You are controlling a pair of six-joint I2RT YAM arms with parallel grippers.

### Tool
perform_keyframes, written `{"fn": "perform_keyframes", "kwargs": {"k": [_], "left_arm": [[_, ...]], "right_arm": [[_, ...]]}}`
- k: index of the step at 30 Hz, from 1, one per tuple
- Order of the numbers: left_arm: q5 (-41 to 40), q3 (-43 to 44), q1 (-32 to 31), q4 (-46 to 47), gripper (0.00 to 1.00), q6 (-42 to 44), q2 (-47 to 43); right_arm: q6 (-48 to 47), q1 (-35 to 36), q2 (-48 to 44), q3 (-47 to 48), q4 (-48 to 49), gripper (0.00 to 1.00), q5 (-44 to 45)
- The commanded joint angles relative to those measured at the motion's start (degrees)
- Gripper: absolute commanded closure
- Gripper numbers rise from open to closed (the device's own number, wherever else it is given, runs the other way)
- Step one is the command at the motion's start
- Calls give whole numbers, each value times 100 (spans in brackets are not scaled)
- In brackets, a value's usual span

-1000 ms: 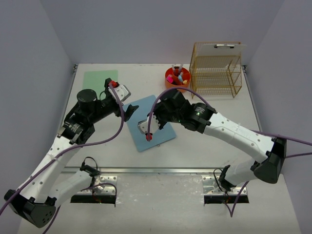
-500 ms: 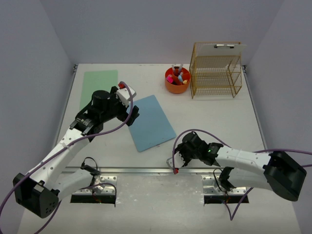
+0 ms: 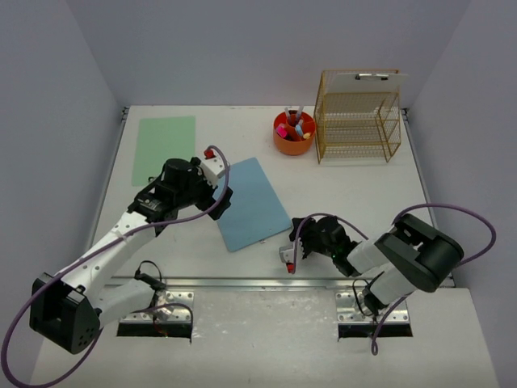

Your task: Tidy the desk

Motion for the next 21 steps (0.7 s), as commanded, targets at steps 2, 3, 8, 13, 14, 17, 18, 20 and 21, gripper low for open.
{"fn": "perform_keyframes", "kwargs": {"k": [2,3,8,13,14,17,18,20,21], "left_arm": [[-38,28,-29,330,0,84,62],[-35,15,-29,353,0,72,86],[-106,-88,-27,474,0,-121,123],[-381,-65,-11,276,0,-327,63],[-416,-46,11,237,0,-369,34],[-263,-132,146,284,0,-435,-173],[-157,-220,170,312,0,-367,-253],[94,-370,209,336,0,-185,-444],[356,-458,209,325,0,6,-641]], "right_arm": [[-124,-18,345,-166,902,60,-673],[-141,-18,430,-167,929,60,-715],[-224,11,1208,30,1736,65,-816],[-307,9,2264,274,2963,79,-795],[-292,9,2276,276,3026,87,-788],[-184,9,1933,223,2918,99,-777],[-138,9,1743,200,2734,100,-773],[-31,10,1293,181,2534,100,-754],[73,15,866,192,2261,100,-711]]}}
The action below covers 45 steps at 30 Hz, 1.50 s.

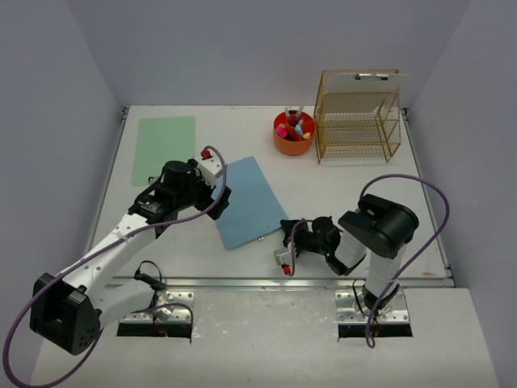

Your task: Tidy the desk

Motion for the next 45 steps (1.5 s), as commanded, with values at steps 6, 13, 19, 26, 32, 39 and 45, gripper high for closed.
{"fn": "perform_keyframes", "kwargs": {"k": [6,13,19,26,32,39,45], "left_arm": [[1348,-1156,95,62,2,2141,-1736],[2019,-1863,87,522,4,3095,-2408],[1927,-1692,87,1414,9,3034,-1740],[1944,-1703,91,2035,15,3398,-1425],[2146,-1766,-24,2731,28,3605,-932],[2287,-1787,-281,3078,51,4300,-476],[2230,-1848,-300,2987,100,4461,-406]], "right_arm": [[1466,-4,-3021,907,-3325,100,192],[1910,31,-3710,1475,-4689,100,45],[1727,31,-3880,1316,-4693,100,-105],[1681,26,-4042,1192,-4790,100,-181],[1784,22,-4234,1252,-4926,100,-516],[1902,22,-4344,1497,-5127,100,-680],[1881,13,-4436,1495,-5187,100,-681]]}}
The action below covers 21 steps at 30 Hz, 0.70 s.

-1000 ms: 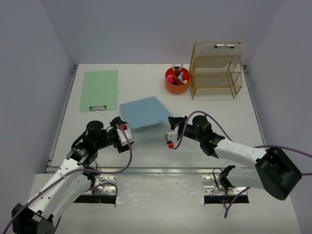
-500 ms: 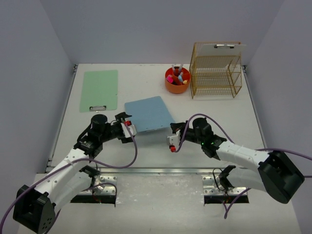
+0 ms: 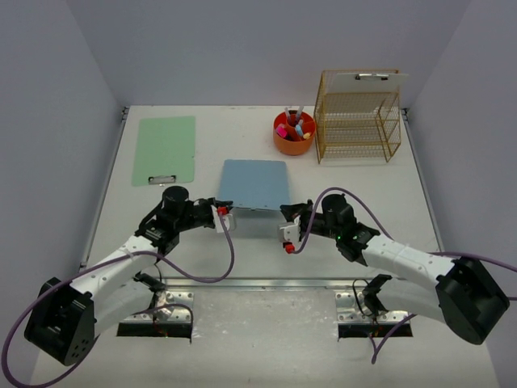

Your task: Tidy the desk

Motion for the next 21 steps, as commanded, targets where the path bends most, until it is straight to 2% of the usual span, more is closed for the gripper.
{"fn": "perform_keyframes", "kwargs": {"k": [1,4,6,8,9,12,21], "left_arm": [[150,16,-40,365,100,214,-45],[152,117,-42,264,100,30,-123],[125,341,-43,62,100,-362,-160],[86,588,-51,-197,100,-577,-122],[44,681,-59,-269,100,-754,-102],[-120,803,-148,-380,100,-949,-90],[-377,898,-413,-486,100,-955,-10]], "right_arm": [[107,13,-181,215,54,100,-235],[6,8,-100,236,-7,100,-166],[108,8,-24,463,-353,64,8],[286,47,18,774,-688,40,106],[316,88,35,851,-746,35,173],[232,349,152,1035,-803,31,395],[442,943,955,1806,-924,32,699]]}}
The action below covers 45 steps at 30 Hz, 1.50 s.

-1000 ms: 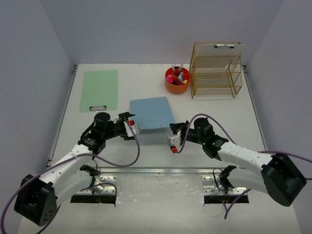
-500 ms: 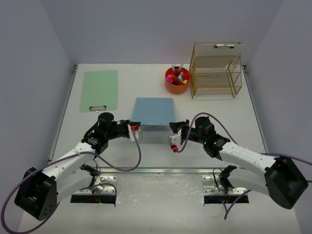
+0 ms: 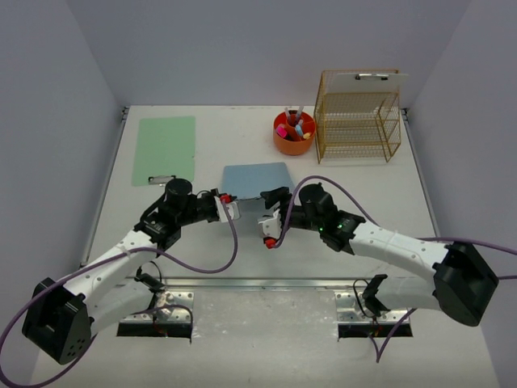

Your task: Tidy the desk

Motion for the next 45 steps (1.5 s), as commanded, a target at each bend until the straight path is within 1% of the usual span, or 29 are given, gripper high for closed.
{"fn": "perform_keyframes", "kwargs": {"k": [1,3,5,10,12,13,14,15,16,17,18,19,20,23,25,26,28,32,34,35,38,40,43,45], "left_arm": [[-35,242,-115,12,100,-233,5],[-51,258,-146,-6,100,-228,25],[-67,265,-164,8,100,-235,23],[-64,298,-168,18,100,-283,-19],[-57,321,-171,-17,100,-329,-46],[-52,353,-171,-33,100,-398,-56],[-49,374,-171,-66,99,-460,-74],[-66,392,-168,-105,84,-539,-99],[-105,419,-163,-127,53,-649,-121],[-164,447,-168,-142,33,-857,-142],[-226,464,-171,-148,16,-1035,-171],[-275,472,-171,-162,5,-1168,-219],[-350,490,-169,-186,1,-1376,-290],[-662,554,-162,-250,0,-2214,-475],[-968,660,-162,-288,0,-2928,-760],[-1159,732,-161,-292,0,-3003,-862],[-1683,995,-146,-335,0,-3910,-1116],[-2315,1346,-118,-675,0,-4778,-1310],[-2474,1471,-85,-775,0,-5103,-1327],[-2453,1531,-76,-796,0,-5212,-1328],[-2416,1575,-74,-845,0,-5332,-1276],[-2388,1584,-74,-860,0,-5342,-1190],[-2294,1559,-74,-818,0,-5334,-1033],[-2229,1508,-65,-740,0,-5345,-942]], "right_arm": [[248,210,435,604,-38,34,269],[194,265,576,814,-88,39,297],[77,301,780,928,-137,49,319],[-273,308,1155,1053,-229,67,510],[-335,314,1213,1025,-210,78,545],[-383,314,1213,1025,-232,89,583],[-410,314,1198,1025,-252,97,615],[-418,314,1161,1032,-291,100,650],[-435,314,1123,1048,-357,100,694],[-455,314,1081,1063,-408,100,742],[-464,314,1022,1074,-470,100,778],[-478,319,956,1106,-609,100,803],[-510,321,839,1153,-791,100,830],[-616,314,370,1253,-1183,100,894],[-618,314,-30,1486,-1638,100,949],[-589,314,-153,1604,-1831,100,964],[-487,314,-449,1977,-2299,100,954],[-287,314,-755,2738,-3161,100,956],[-89,314,-863,3162,-3428,100,1014],[58,314,-892,3351,-3720,100,1055],[85,314,-969,4005,-4347,100,1093],[-167,306,-1027,4434,-4692,100,1139],[-647,134,-1115,4719,-5086,100,1261],[-756,16,-1069,5161,-5515,100,1324]]}}
